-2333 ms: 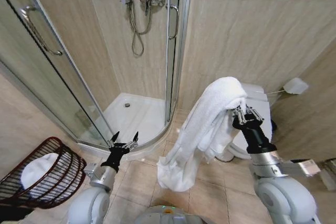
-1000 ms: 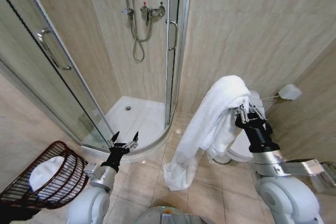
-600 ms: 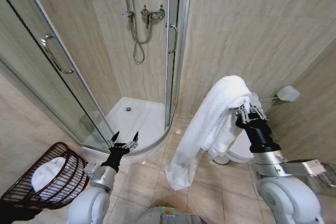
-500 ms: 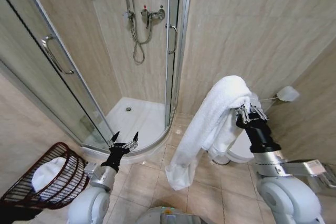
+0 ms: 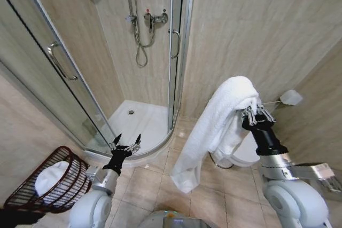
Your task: Discard the used towel into the hamper.
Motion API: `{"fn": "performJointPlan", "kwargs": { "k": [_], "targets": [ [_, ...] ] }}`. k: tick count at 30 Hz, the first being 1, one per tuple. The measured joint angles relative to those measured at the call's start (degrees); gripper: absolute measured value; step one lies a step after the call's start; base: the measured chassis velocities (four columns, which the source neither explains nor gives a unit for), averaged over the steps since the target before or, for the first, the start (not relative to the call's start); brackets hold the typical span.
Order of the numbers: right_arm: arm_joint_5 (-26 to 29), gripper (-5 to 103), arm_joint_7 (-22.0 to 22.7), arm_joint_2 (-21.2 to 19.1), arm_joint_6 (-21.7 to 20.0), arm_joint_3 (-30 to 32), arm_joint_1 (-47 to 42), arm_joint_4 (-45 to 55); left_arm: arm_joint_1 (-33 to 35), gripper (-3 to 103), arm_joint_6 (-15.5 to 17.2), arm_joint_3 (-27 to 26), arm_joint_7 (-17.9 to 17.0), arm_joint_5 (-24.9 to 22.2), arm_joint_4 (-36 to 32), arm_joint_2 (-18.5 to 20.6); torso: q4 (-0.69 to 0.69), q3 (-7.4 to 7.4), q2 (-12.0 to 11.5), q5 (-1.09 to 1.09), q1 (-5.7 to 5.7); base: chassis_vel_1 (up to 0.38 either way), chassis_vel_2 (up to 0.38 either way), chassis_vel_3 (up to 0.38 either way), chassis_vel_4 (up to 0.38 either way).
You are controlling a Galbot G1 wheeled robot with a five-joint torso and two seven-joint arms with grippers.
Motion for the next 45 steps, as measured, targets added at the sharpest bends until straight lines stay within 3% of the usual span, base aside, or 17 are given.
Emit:
{"fn": "performJointPlan", "kwargs": {
  "k": [45],
  "targets": [
    [0.5,14,-0.2,-0.5,0.0,0.7,0.3,0.0,0.0,100,0.0,0.0,0.0,0.0,0.0,0.0,0.00,7.13,13.0,0.00,5.84,0.000,0.000,0.000,0.000]
  ]
}}
